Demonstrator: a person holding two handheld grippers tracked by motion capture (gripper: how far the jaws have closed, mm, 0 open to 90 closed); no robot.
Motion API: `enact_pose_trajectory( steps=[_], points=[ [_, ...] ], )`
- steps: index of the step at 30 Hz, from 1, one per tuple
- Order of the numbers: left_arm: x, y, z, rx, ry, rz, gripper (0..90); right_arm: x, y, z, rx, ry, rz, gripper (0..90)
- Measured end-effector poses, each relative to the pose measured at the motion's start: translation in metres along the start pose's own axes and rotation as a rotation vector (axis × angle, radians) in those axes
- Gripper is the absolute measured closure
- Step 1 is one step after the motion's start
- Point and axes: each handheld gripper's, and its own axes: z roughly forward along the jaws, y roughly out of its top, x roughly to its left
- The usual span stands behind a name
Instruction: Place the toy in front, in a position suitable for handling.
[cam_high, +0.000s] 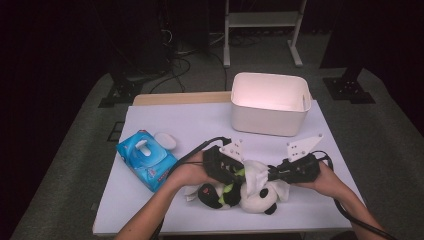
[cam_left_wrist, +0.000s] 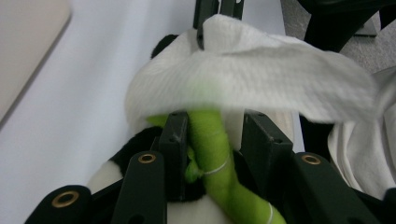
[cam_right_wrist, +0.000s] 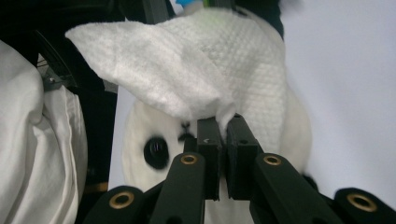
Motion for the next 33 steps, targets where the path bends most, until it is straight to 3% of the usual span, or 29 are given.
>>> enact_pose_trajectory(
  steps=[4, 8, 10, 14, 16, 21, 24, 29, 33],
  points=[
    [0.002, -0.006, -0.017, -0.006, 0.044, -0.018, 59.9, -0.002, -0.013, -0.011, 0.034, -0.039, 0.020, 85.7],
    [0.006, -0.019, -0.026, 0.019, 0.081, -0.043, 59.7, -0.004, -0.017, -0.014, 0.062, -0.058, 0.021, 84.6],
    [0.007, -0.027, -0.026, 0.031, 0.086, -0.061, 59.7, -0.005, -0.016, -0.015, 0.063, -0.042, 0.045, 75.4],
    [0.009, -0.041, -0.025, 0.032, 0.091, -0.092, 59.5, -0.004, -0.010, -0.016, 0.046, -0.013, 0.047, 62.9],
    [0.010, -0.045, -0.026, 0.034, 0.090, -0.102, 59.2, -0.003, -0.005, -0.017, 0.035, 0.018, 0.049, 58.5],
    [0.010, -0.051, -0.026, 0.026, 0.089, -0.113, 58.4, -0.003, 0.009, -0.011, 0.029, 0.042, 0.050, 53.5],
    [0.009, -0.053, -0.027, 0.025, 0.084, -0.113, 58.5, -0.004, 0.017, -0.003, 0.024, 0.047, 0.044, 54.8],
    [0.009, -0.058, -0.028, 0.049, 0.098, -0.116, 58.3, -0.007, 0.024, 0.015, 0.043, 0.032, 0.040, 66.5],
    [0.008, -0.060, -0.026, 0.037, 0.087, -0.127, 58.3, -0.006, 0.022, 0.014, 0.031, 0.033, 0.023, 75.8]
  ],
)
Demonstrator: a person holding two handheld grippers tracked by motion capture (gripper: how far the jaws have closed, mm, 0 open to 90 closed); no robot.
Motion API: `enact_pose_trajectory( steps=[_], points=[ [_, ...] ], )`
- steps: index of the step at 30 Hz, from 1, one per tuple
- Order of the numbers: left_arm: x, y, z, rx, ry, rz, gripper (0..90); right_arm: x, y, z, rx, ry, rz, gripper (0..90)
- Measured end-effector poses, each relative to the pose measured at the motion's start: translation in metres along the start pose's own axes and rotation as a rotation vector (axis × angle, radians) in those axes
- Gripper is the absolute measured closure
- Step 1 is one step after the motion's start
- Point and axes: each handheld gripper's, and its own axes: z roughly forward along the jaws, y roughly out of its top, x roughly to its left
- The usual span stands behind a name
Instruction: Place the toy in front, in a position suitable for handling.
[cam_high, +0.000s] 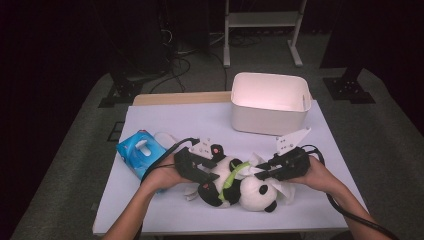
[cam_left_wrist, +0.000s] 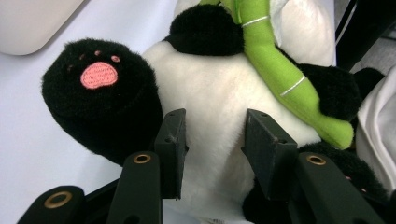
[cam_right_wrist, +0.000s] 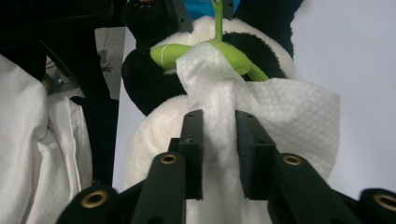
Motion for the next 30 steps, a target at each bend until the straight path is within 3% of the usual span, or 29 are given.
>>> enact_pose_trajectory(
  steps=[4, 12, 22, 30],
  points=[
    [-0.003, 0.001, 0.004, -0.003, -0.010, 0.001, 59.2, 0.002, -0.006, -0.004, 0.013, -0.015, -0.014, 82.4],
    [-0.007, 0.003, 0.008, -0.004, -0.019, 0.001, 61.2, -0.002, -0.014, -0.005, 0.022, -0.013, -0.004, 84.9],
    [-0.013, 0.005, 0.012, -0.018, -0.045, -0.009, 62.0, -0.001, -0.004, 0.000, 0.079, -0.033, -0.052, 85.7],
    [-0.011, 0.004, 0.013, -0.005, -0.040, -0.015, 61.8, -0.002, -0.001, 0.002, 0.076, -0.049, -0.064, 86.0]
  ],
)
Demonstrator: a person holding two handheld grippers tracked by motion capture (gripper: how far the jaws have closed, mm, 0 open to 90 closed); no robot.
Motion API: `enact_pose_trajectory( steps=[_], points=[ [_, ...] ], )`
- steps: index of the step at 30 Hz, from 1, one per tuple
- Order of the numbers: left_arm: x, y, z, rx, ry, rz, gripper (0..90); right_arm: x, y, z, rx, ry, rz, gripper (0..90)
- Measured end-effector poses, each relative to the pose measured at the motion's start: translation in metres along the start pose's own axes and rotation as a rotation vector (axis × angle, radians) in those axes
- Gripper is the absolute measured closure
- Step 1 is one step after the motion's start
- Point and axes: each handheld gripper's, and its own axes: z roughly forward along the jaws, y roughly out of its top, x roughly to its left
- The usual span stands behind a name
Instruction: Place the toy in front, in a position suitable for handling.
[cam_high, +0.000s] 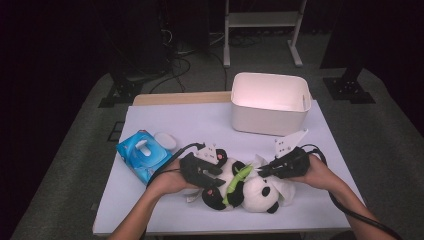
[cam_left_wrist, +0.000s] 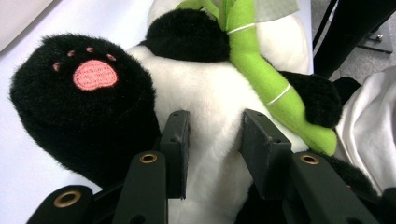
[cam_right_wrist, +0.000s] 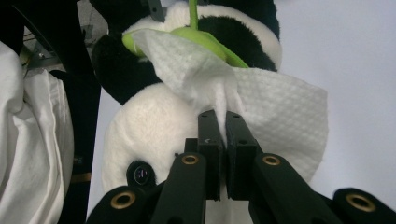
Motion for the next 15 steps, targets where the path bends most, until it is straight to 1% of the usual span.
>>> enact_pose_trajectory(
  steps=[2, 4, 5, 8, 9, 11, 13, 15],
  points=[
    [0.000, 0.001, 0.000, 0.003, 0.002, 0.003, 61.7, 0.004, 0.002, -0.001, -0.015, -0.008, -0.008, 86.0],
    [-0.001, 0.001, 0.000, 0.007, 0.005, 0.004, 61.5, 0.007, 0.004, -0.001, -0.035, -0.001, -0.015, 86.0],
    [-0.001, 0.001, 0.000, 0.007, 0.006, 0.004, 61.5, 0.009, 0.006, -0.002, -0.045, 0.006, -0.019, 86.0],
    [-0.001, 0.000, 0.000, 0.001, 0.008, -0.003, 61.3, 0.014, 0.008, -0.002, -0.066, 0.049, -0.024, 85.3],
    [-0.001, 0.000, 0.000, 0.001, 0.008, -0.004, 61.3, 0.015, 0.009, -0.001, -0.062, 0.056, -0.025, 83.1],
    [-0.001, 0.000, -0.001, 0.005, 0.011, 0.000, 61.2, 0.018, 0.010, -0.002, -0.052, 0.058, -0.021, 75.5],
    [-0.001, 0.001, -0.001, 0.009, 0.012, 0.000, 61.1, 0.020, 0.011, -0.005, -0.050, 0.048, -0.035, 72.2],
    [0.000, 0.001, 0.000, 0.013, 0.013, 0.002, 61.1, 0.022, 0.012, -0.009, -0.056, 0.051, -0.034, 69.8]
  ],
)
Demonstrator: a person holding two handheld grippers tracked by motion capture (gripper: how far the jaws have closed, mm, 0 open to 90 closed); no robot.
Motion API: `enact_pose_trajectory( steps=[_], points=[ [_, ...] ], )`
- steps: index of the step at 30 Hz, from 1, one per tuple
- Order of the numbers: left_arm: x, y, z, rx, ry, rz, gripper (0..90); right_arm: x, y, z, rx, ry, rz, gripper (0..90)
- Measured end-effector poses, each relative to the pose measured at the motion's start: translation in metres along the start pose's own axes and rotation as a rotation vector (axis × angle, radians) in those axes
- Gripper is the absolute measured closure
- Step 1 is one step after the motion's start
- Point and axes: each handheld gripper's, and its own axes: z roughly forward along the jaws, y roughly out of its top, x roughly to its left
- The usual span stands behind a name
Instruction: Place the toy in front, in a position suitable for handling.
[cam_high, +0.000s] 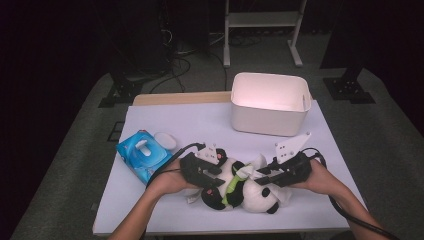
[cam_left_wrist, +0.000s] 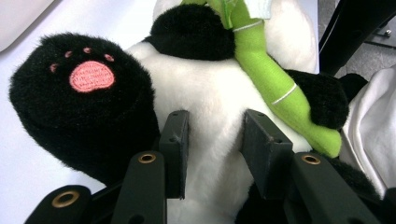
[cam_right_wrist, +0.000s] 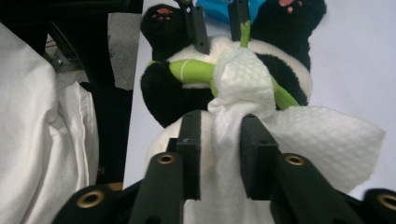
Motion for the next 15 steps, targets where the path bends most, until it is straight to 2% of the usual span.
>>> enact_pose_trajectory(
  steps=[4, 12, 15],
  points=[
    [0.001, 0.000, 0.000, 0.003, -0.002, -0.001, 61.1, -0.001, 0.000, -0.008, -0.009, -0.014, 0.000, 68.3],
    [0.001, 0.001, 0.000, 0.007, -0.002, 0.002, 61.1, -0.012, -0.007, -0.022, -0.049, -0.038, 0.047, 67.3],
    [0.000, 0.001, 0.000, 0.006, -0.002, 0.000, 61.1, -0.016, -0.012, -0.017, -0.013, -0.057, 0.065, 66.1]
  ],
)
